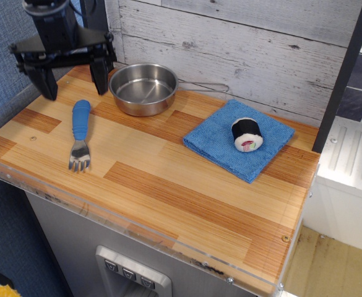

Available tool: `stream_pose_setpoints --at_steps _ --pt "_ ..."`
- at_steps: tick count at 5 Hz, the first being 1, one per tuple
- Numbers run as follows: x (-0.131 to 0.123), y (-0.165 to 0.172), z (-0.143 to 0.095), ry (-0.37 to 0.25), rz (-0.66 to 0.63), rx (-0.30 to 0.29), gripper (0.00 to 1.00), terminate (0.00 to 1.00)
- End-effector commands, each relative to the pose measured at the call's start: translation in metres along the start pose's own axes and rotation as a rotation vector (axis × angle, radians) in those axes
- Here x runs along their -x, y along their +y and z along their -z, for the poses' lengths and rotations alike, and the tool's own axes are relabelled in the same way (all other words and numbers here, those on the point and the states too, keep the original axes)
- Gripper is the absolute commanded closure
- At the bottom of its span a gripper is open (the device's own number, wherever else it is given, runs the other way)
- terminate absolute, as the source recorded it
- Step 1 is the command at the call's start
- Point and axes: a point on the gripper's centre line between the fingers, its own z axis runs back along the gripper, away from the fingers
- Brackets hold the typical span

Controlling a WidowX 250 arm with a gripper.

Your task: Move the sushi roll to the left of the blue fork

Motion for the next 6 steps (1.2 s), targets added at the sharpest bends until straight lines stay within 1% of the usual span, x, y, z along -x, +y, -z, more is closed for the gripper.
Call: stream_pose_setpoints --at_steps 1,2,3,5,6 --pt "-0.007 -0.054 -0.019 -0.063 -0.09 0.08 0.0 0.0" --pt "-0.007 -0.074 -0.021 -0.062 -0.091 0.141 0.0 0.0" --pt "-0.003 -0.093 -0.01 -0.065 -0.063 0.191 0.0 0.0" --pt "0.001 -0.141 0.004 -0.064 0.043 0.252 0.0 0.0" --pt "0.007 -0.16 0.012 -0.056 0.088 0.26 0.0 0.0"
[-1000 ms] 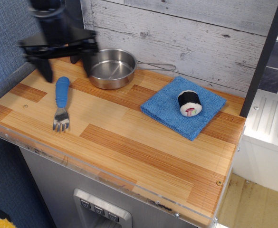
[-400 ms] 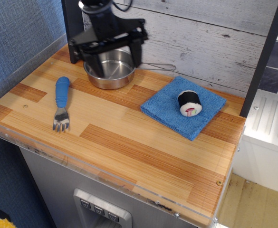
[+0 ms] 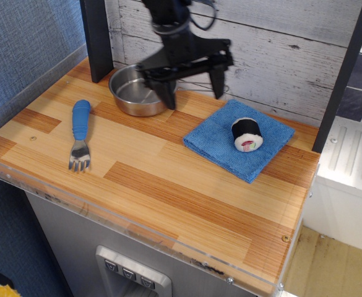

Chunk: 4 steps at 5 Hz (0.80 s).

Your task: Move the sushi roll to the left of the blue fork

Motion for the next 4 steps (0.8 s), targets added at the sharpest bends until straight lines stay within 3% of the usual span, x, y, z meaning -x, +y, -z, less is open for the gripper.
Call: stream_pose_setpoints --at_steps 1,3,4 --pt "0.002 -0.04 0.012 -0.021 0.091 0.051 0.0 0.0" --pt "0.016 -0.064 0.035 0.027 0.123 0.059 0.0 0.0" --pt "0.016 -0.064 0.043 0.029 0.132 0.026 0.0 0.0"
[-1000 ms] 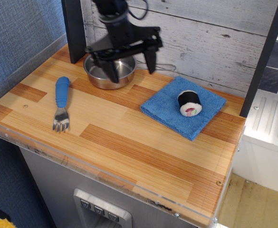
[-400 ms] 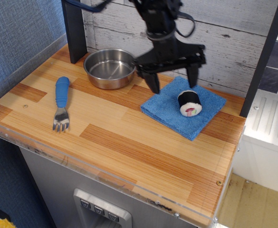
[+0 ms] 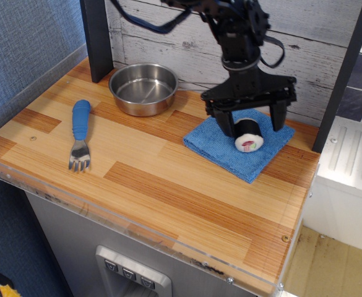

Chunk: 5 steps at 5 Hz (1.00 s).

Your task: Move the sushi roll to the left of the blue fork

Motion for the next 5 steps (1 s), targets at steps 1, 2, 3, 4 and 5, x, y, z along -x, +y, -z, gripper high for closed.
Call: stream_pose_setpoints --at_steps 1,2,3,4,5 --pt "-0.009 0.0 -0.004 -0.055 0.024 -0.036 0.0 0.0" --pt "-0.01 0.007 -0.006 -0.071 0.011 -0.061 1.0 0.0" --pt "-0.009 0.009 -0.008 -0.072 0.011 -0.063 1.0 0.0" --pt "-0.01 0.009 -0.012 -0.059 0.022 -0.056 1.0 0.0" --pt "-0.017 0.004 -0.035 -0.07 0.03 -0.054 1.0 0.0"
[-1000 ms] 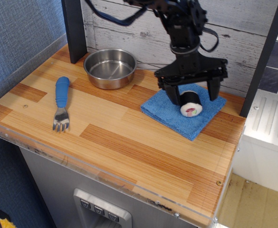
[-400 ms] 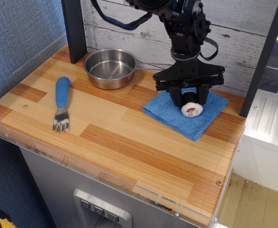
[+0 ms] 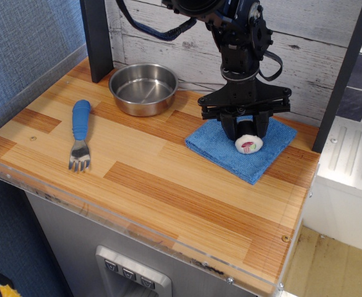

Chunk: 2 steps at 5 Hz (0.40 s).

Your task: Move the sushi roll to the left of the blue fork

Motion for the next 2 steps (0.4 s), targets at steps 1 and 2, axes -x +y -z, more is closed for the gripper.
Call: stream_pose_setpoints --at_steps 1,2 --pt "-0.027 -0.009 -0.078 -0.098 0.028 0.044 1.0 0.0" --pt "-0.034 0.002 -0.123 -0.15 -0.004 0.044 1.0 0.0"
